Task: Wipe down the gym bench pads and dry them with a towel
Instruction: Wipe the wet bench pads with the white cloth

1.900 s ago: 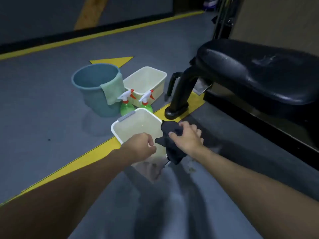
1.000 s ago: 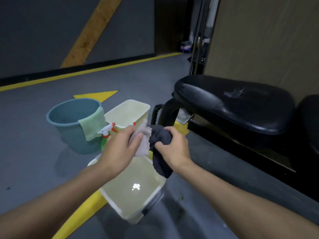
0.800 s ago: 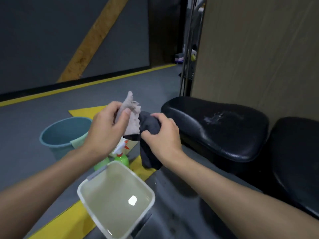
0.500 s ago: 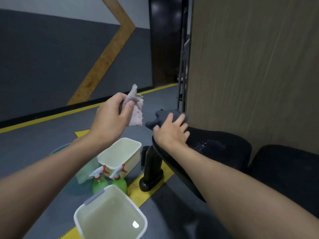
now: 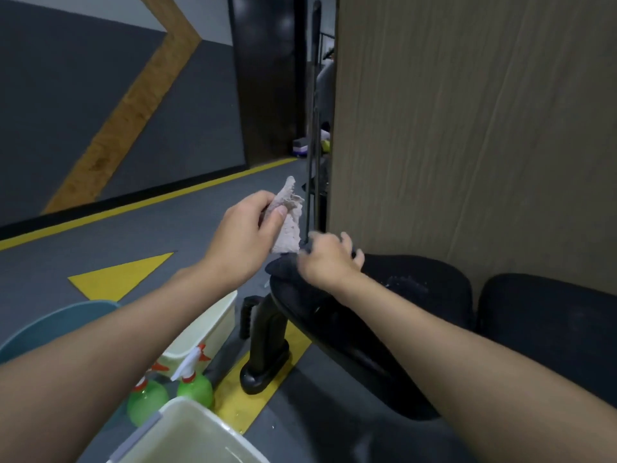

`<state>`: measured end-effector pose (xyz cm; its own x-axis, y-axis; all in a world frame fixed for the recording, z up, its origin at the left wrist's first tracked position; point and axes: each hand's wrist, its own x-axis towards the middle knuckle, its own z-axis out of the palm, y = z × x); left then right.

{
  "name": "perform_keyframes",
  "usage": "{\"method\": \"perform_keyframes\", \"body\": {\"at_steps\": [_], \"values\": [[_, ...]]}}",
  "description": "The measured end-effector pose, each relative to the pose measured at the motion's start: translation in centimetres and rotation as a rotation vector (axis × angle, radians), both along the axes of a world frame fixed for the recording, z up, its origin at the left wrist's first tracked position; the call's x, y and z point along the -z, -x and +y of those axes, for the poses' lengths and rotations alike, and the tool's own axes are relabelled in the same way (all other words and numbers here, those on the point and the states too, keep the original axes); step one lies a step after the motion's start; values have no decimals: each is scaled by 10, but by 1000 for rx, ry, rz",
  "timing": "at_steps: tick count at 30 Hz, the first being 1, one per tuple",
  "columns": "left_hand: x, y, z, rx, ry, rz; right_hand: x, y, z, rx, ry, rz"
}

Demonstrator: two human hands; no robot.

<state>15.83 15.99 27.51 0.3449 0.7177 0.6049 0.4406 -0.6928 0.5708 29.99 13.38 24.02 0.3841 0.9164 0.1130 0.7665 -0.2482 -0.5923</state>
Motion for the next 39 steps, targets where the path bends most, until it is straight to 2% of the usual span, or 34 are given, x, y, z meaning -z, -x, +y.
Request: {"method": "perform_keyframes", "body": {"at_steps": [1, 2, 4, 6, 9, 11, 14, 16, 17, 18, 20, 22, 24, 25, 27, 28, 31, 32, 36, 39], "values": [[-3, -7, 5, 44, 12, -22, -7, -10, -4, 13, -183, 167], [-7, -16, 9, 106, 33, -48, -17, -18, -9, -1, -314, 414], [-13, -33, 14, 258, 117, -107, -35, -31, -20, -159, -366, 891], [-20, -45, 17, 399, 268, -174, -49, -38, -30, -237, -319, 1075], [-26, -59, 22, 634, 630, -325, -59, -49, -36, -232, -284, 1050], [-26, -66, 28, 705, 882, -411, -61, -60, -40, -200, -276, 992], [-17, -74, 38, 827, 1218, -515, -51, -73, -43, -140, -257, 864], [-3, -81, 41, 863, 1368, -576, -42, -77, -40, -54, -273, 731], [5, -86, 44, 827, 1365, -620, -40, -80, -39, 15, -297, 640], [11, -92, 46, 739, 1269, -642, -41, -83, -37, 100, -337, 530], [20, -100, 55, 459, 869, -501, -46, -92, -40, 253, -456, 307], [33, -99, 62, 330, 464, -90, -50, -94, -47, 274, -522, 75], [52, -96, 64, 328, 254, 418, -45, -90, -55, 164, -395, -175], [59, -95, 62, 314, 208, 572, -38, -86, -57, 79, -259, -277], [67, -95, 60, 289, 189, 671, -25, -75, -66, -47, 30, -374], [66, -95, 58, 286, 188, 671, -21, -73, -68, -51, 73, -387], [61, -95, 58, 290, 170, 723, -9, -74, -62, 73, -42, -337], [60, -94, 57, 291, 169, 742, -3, -74, -57, 94, -24, -329], [59, -91, 54, 286, 152, 788, 38, -66, -37, -24, 290, -432], [54, -94, 51, 263, 129, 823, 41, -72, -29, -3, 391, -437]]}}
